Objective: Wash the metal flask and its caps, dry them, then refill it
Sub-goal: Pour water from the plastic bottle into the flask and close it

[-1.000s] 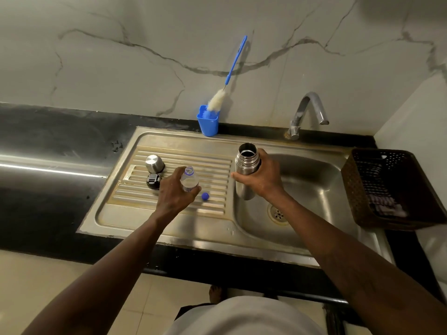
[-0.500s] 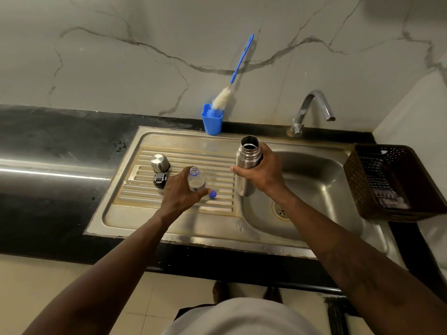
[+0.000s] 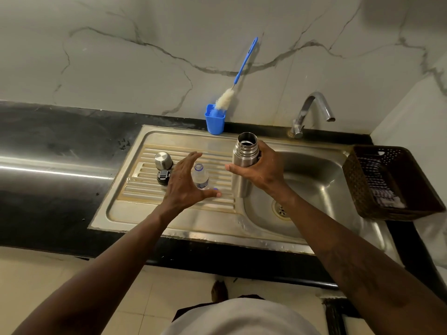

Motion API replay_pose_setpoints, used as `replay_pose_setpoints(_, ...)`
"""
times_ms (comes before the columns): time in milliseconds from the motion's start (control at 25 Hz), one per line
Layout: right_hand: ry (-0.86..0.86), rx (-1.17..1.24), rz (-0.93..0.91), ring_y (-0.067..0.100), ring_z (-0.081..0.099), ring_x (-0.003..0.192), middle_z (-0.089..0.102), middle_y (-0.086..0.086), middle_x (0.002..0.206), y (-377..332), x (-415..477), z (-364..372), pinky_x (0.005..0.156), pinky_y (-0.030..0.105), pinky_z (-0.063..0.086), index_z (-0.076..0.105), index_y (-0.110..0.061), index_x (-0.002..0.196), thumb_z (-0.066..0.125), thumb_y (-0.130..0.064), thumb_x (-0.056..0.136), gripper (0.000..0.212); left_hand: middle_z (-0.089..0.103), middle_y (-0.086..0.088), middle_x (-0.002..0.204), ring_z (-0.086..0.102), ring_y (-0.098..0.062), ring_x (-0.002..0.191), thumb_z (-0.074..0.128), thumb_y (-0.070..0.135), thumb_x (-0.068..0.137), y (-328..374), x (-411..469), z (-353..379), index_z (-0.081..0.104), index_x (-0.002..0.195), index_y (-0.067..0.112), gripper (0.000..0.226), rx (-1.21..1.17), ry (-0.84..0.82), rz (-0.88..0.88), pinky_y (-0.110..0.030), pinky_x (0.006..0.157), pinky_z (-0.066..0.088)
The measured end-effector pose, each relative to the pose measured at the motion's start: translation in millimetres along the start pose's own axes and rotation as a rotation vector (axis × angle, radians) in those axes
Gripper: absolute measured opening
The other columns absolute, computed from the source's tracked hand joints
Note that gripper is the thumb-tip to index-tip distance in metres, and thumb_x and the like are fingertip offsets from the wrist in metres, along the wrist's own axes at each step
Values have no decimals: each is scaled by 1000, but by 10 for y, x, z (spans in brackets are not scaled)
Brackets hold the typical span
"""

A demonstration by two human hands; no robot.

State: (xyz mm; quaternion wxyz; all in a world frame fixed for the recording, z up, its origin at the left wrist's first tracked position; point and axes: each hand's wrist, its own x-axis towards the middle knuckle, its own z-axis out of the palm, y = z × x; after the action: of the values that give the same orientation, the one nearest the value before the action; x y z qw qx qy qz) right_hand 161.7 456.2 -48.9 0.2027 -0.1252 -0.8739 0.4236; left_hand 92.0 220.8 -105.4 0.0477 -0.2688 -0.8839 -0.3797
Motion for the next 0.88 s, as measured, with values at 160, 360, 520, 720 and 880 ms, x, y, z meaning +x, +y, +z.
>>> replay_pose_setpoints(160, -36, -54, -61, 3, 70, 90, 74, -16, 101, -128, -118, 17, 82, 36, 61, 63, -32, 116, 82, -84, 51, 85, 51, -9, 156, 47, -25, 144, 81, 84, 52, 138, -91, -80, 49, 150, 16, 124, 14, 73, 60, -53, 119, 39)
replay_pose_setpoints(360, -54, -8, -108, 1, 70, 88, 75, -15, 98, -348, -375, 54, 81, 33, 61, 66, -30, 114, 86, -79, 53, 81, 69, -3, 132, 64, -23, 121, 82, 85, 51, 422, -338, -200, 57, 142, 15, 117, 2, 144, 84, -46, 103, 52)
replay_pose_setpoints(520, -108, 48, -153, 2, 70, 90, 75, -14, 100, -655, -538, 185, 82, 32, 60, 66, -29, 117, 88, -76, 51, 85, 76, 3, 116, 73, -10, 103, 96, 64, 53, 613, -553, -275, 58, 140, 18, 106, -148, 118, 15, -37, 90, 60)
replay_pose_setpoints(720, -130, 19, -204, 3, 68, 90, 75, -12, 106, -1047, -612, 573, 84, 20, 54, 65, -27, 123, 89, -74, 52, 89, 77, 4, 101, 74, -6, 87, 91, 35, 67, 416, -613, -594, 61, 131, 13, 74, -233, 217, 1, -34, 75, 62)
replay_pose_setpoints(880, -237, 81, -252, 7, 69, 93, 75, -10, 105, -1231, -520, 1013, 84, 35, 59, 69, -24, 121, 79, -74, 68, 73, 75, 7, 103, 72, -6, 88, 93, 37, 64, 8, -609, -928, 63, 125, 12, 73, -187, 247, -7, -35, 76, 62)
